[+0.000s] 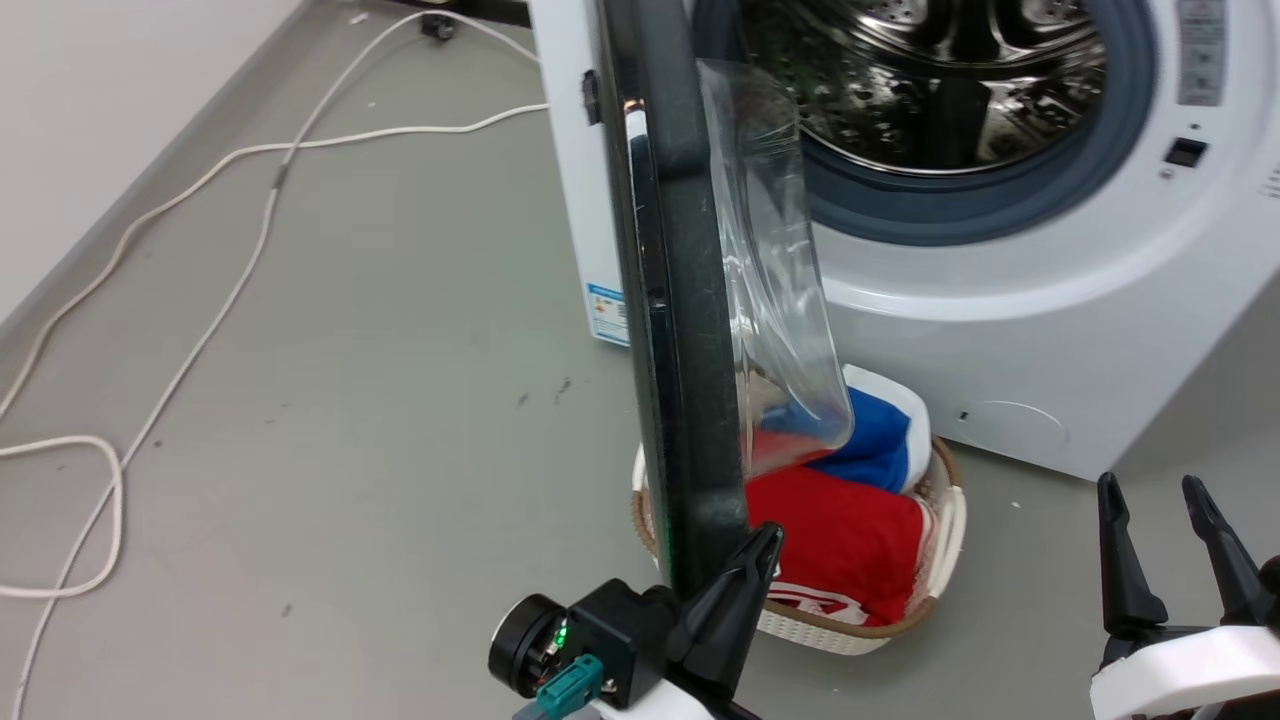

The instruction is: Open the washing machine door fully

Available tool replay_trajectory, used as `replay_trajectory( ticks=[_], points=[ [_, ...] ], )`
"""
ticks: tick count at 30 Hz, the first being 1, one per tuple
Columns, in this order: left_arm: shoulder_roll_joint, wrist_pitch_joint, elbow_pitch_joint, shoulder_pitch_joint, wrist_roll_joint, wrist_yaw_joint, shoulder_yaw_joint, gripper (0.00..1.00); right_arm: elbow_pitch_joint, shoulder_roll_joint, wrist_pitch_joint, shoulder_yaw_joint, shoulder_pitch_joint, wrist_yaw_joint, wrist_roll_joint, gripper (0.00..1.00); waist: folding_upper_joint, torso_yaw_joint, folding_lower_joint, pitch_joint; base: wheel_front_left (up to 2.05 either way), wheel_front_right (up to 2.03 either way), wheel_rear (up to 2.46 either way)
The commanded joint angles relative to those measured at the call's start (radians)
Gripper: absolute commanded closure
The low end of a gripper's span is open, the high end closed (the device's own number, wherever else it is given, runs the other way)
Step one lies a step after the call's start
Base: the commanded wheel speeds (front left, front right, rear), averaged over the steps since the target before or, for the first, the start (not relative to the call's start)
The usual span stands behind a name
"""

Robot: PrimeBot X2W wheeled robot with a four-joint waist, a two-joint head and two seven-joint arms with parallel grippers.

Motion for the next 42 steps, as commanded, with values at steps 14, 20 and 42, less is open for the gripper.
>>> replay_trajectory(
  ticks=[14,20,42],
  points=[
    [0.043,-0.071,0.000,0.036,-0.042,0.080,0.139,1.00,-0.027,0.002,0.021,-0.002,-0.006,0.000,-0.011,0.00,0.0000,0.153,0.0000,0.030,0.00,0.00,0.00],
    [0.084,-0.098,0.031,0.023,-0.109,0.098,0.268,1.00,-0.037,-0.005,0.026,0.001,-0.015,0.000,-0.014,0.00,0.0000,0.154,0.0000,0.046,0.00,0.00,0.00],
    [0.277,-0.182,0.340,-0.166,-0.309,0.038,0.666,1.00,-0.085,-0.072,0.075,0.004,-0.074,0.000,-0.004,0.00,0.0000,0.071,0.0000,0.177,0.00,0.00,0.00]
  ],
)
